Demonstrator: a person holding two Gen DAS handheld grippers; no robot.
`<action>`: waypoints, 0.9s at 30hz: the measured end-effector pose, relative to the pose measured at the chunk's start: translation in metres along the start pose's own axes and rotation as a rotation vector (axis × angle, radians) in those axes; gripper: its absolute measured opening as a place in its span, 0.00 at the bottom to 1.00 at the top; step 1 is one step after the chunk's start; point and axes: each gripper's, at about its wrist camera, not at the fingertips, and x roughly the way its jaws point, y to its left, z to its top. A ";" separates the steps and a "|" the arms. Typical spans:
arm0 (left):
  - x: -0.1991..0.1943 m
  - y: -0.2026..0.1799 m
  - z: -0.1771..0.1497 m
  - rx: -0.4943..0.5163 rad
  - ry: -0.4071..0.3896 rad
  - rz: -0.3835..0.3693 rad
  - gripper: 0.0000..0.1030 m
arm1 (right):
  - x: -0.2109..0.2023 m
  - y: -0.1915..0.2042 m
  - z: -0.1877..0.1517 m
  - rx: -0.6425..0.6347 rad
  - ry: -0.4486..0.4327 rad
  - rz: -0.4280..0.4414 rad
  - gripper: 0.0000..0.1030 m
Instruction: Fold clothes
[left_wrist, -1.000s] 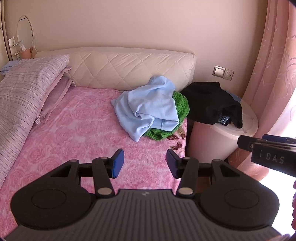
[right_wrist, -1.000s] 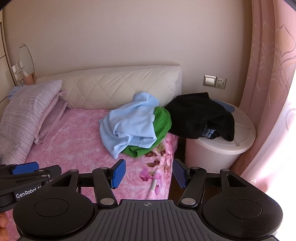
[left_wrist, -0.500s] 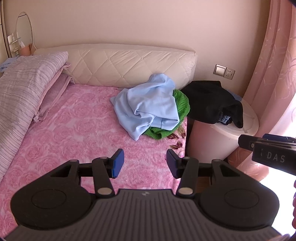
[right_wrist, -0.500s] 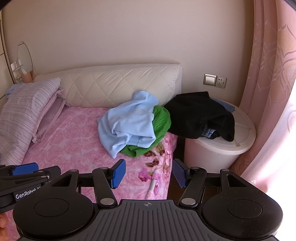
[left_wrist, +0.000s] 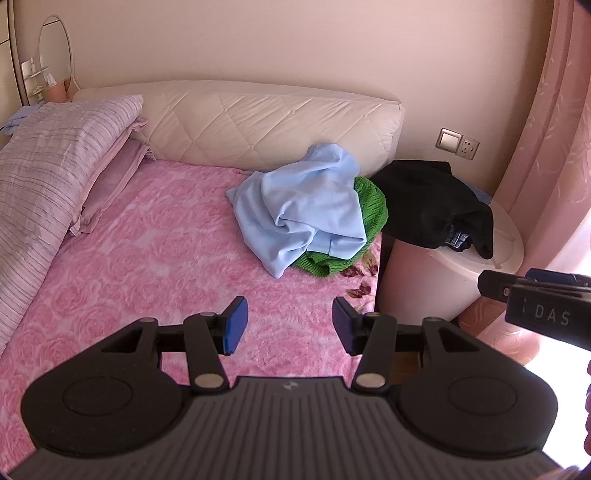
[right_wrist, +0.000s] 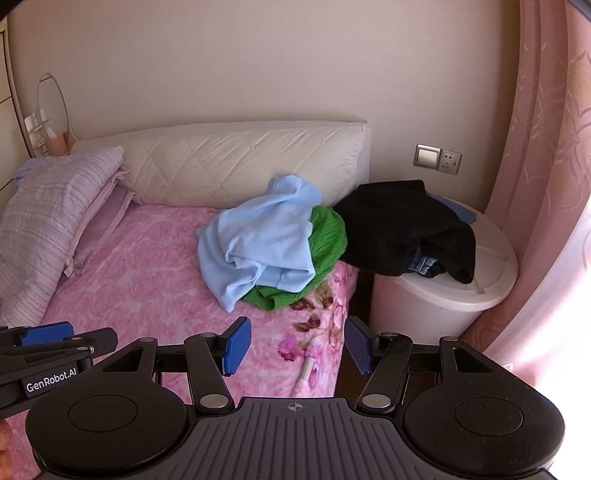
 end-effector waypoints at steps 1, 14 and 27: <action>0.000 0.001 0.000 0.000 0.001 0.001 0.45 | 0.001 0.000 0.001 -0.002 0.000 0.001 0.58; 0.016 -0.003 0.020 -0.019 0.014 0.017 0.45 | 0.019 0.000 0.014 -0.017 0.015 0.008 0.58; 0.042 -0.019 0.041 -0.011 0.032 0.022 0.45 | 0.037 -0.020 0.032 0.006 0.002 0.007 0.58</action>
